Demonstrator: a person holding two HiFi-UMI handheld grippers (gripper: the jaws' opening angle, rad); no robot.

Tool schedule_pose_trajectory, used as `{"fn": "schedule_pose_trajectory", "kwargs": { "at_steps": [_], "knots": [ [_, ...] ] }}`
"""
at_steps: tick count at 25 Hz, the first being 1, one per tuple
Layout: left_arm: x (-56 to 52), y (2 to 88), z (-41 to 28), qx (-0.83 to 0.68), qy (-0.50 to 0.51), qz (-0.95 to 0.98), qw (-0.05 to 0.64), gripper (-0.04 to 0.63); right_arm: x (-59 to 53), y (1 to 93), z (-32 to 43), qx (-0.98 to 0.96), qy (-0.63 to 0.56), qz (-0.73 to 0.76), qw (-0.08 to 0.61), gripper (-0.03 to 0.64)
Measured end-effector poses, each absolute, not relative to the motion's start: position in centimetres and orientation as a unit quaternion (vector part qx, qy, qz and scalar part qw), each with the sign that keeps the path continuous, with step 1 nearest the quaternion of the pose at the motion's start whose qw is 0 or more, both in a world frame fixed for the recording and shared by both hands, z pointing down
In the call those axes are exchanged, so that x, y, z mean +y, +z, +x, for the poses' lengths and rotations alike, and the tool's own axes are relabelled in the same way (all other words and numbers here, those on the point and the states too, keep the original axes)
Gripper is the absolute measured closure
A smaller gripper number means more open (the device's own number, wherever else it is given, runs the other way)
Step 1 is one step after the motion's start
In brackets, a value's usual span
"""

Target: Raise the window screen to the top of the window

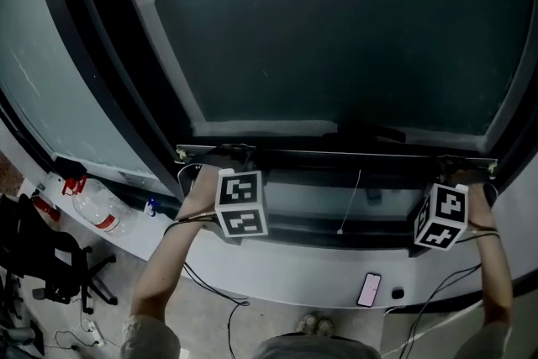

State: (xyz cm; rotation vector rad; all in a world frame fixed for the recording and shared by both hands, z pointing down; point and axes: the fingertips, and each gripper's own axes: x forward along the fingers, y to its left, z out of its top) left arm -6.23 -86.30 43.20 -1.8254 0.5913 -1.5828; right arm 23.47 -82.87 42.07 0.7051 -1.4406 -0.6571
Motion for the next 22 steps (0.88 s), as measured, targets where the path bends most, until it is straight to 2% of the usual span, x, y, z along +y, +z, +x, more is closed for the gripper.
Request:
{"fn": "schedule_pose_trajectory", "kwargs": {
  "at_steps": [8,12,22],
  "knots": [
    [-86.17,43.47,-6.27,0.163,-0.630,-0.726,0.224,0.575,-82.63,42.30,23.22,-0.673,-0.215,0.246,0.663,0.600],
    [-85.84,43.64,-6.13,0.147,-0.601,-0.761,0.196,0.577,-82.28,42.30,23.05,-0.684,-0.177,0.221,0.672,0.600],
    [-86.10,43.04,-6.27,0.161,-0.601,-0.755,0.209,0.577,-82.47,41.53,22.84,-0.667,-0.222,0.247,0.667,0.600]
  ]
}}
